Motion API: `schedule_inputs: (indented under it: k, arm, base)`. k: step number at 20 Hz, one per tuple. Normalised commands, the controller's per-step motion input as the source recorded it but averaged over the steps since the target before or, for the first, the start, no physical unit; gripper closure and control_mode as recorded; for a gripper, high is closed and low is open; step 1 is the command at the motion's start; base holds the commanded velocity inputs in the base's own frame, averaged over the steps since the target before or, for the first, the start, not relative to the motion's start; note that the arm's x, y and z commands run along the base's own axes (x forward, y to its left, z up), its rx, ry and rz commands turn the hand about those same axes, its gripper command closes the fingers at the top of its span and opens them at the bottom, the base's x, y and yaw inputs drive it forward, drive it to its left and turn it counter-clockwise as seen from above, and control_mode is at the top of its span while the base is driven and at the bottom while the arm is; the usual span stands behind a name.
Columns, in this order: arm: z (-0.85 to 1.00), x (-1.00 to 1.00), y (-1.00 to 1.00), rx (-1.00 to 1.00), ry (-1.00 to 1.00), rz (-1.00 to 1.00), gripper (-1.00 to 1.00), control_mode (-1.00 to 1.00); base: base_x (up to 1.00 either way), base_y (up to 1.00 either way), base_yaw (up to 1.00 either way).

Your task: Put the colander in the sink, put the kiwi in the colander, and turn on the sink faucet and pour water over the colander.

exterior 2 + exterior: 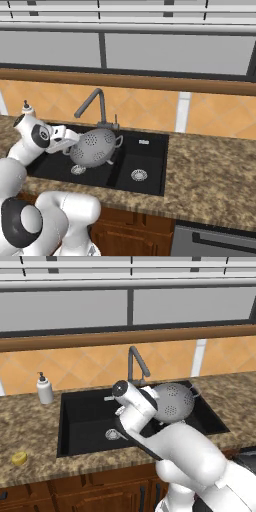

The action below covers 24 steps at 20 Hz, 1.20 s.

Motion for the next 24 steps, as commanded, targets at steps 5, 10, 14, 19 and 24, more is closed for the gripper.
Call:
schedule_inputs:
  k: [5,10,14,19,24]
  arm:
    - [-0.06,0.02,0.97,-0.03,0.11,0.08,1.00,-1.00]
    - [-0.13,0.14,0.70,0.00,0.07,0.11,1.00,-1.00]
    - [-0.41,0.10,0.38,0.00,0.04,0.11,1.00,-1.00]
    - [-0.50,0.13,0.08,0.00,0.00,0.08,1.00,-1.00]
    - [-0.48,0.15,0.01,0.00,0.00,0.07,1.00,-1.00]
  base:
    - [0.00,0.00,0.00]
    - [0.00,0.00,0.00]
    - [0.00,0.00,0.00]
    - [0.00,0.00,0.00]
    - [0.00,0.00,0.00]
